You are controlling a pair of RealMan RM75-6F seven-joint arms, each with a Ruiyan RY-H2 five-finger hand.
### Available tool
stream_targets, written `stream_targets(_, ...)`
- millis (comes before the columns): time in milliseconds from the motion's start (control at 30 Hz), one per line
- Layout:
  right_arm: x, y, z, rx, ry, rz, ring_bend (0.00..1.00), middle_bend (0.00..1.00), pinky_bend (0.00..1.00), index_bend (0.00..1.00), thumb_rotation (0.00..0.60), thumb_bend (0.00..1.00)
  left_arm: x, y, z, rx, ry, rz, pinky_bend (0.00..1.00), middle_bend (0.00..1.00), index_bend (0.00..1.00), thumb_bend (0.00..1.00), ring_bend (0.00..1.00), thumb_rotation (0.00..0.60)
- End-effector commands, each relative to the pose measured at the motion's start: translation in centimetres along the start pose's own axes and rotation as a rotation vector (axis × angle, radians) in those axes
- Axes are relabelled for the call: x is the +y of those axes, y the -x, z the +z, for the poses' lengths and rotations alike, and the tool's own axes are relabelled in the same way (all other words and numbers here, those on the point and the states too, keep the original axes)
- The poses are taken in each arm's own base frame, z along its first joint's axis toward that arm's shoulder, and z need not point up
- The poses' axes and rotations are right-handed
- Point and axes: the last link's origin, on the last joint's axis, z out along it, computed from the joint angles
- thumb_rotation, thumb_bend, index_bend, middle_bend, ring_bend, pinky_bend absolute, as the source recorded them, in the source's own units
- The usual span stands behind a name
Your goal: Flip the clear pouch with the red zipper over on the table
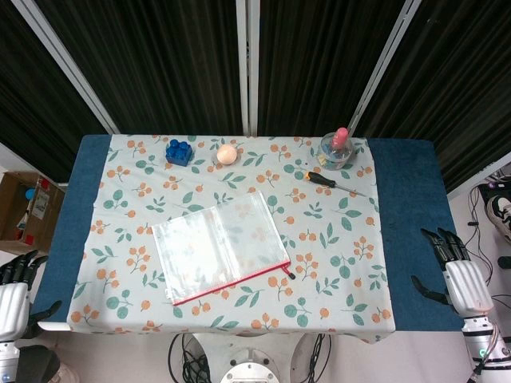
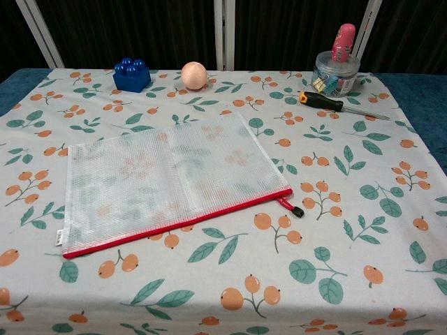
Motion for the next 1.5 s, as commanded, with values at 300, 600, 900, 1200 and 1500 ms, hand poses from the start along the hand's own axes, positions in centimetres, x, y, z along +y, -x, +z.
stream_targets(300, -0.1, -0.1, 0.3, -0.018, -0.004, 0.008, 0.0, 0.12, 0.0, 0.07, 0.6, 0.21, 0.7, 0.0, 0.6, 0.004, 0.033, -0.017, 0.15, 0.13, 0.21, 0.01, 0.1, 0.6)
stream_targets(600, -1.2, -1.2, 1.6, -0.006, -0.077, 0.014, 0.0, 0.12, 0.0, 0.07, 0.6, 0.21, 10.6, -0.6, 6.3, 0.012, 0.476, -0.07, 0.15, 0.14, 0.25, 0.05, 0.1, 0.6)
stream_targets(900, -2.4, -1.8, 2.6, -0.017, -0.115, -0.008, 0.0, 0.12, 0.0, 0.07, 0.6, 0.21, 26.1, 1.0, 10.3, -0.093, 0.939, -0.059, 0.15, 0.14, 0.31, 0.17, 0.1, 0.6)
stream_targets(1200, -2.0, -2.0, 2.4, -0.02, -0.088, -0.011, 0.0, 0.12, 0.0, 0.07, 0.6, 0.21, 36.5, 5.3, 11.3, -0.189, 1.122, 0.129, 0.15, 0.14, 0.35, 0.19, 0.1, 0.6)
stream_targets(1500, -1.5, -1.9, 2.2, -0.022, -0.068, -0.011, 0.0, 0.12, 0.0, 0.07, 0.6, 0.21, 41.3, 9.5, 11.2, -0.232, 1.133, 0.266, 0.14, 0.14, 0.38, 0.24, 0.1, 0.6)
